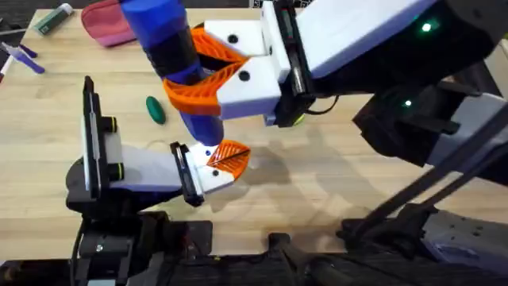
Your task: Pick up the gripper from the table and insert it into the empty holder that is missing its gripper. Then pick up a screw, insert it into the mounting hole, and use the screwdriver to tighten it. Finally, clean up the table by picking up the vegetable and placing it into the bucket.
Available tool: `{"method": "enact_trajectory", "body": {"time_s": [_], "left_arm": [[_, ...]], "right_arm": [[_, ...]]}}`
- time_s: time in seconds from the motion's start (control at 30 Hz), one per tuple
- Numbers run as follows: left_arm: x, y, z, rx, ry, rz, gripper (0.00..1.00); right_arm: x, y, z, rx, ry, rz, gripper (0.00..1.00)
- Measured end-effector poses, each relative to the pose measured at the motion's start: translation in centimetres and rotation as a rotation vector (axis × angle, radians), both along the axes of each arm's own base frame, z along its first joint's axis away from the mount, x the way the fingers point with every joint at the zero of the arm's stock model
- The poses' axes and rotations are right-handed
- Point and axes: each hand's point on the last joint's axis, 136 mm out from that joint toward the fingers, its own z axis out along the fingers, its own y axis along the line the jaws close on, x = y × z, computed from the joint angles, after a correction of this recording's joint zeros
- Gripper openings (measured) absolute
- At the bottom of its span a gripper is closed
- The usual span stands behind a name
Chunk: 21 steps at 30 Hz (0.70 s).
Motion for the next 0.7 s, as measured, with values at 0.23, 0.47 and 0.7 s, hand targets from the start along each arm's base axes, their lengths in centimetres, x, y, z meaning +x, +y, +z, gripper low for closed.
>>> {"method": "enact_trajectory", "body": {"time_s": [0.23, 0.47, 0.7], "left_arm": [[0.0, 0.0, 0.0, 0.000, 0.000, 0.000, 0.006], [0.0, 0.0, 0.0, 0.000, 0.000, 0.000, 0.006], [0.0, 0.0, 0.0, 0.000, 0.000, 0.000, 0.006]], "right_arm": [[-0.5, 0.3, 0.1, 0.005, 0.008, 0.007, 0.026], [-0.7, 0.6, 0.2, 0.009, 0.013, 0.003, 0.026], [-0.4, 1.8, -0.4, -0.007, 0.034, 0.018, 0.026]]}}
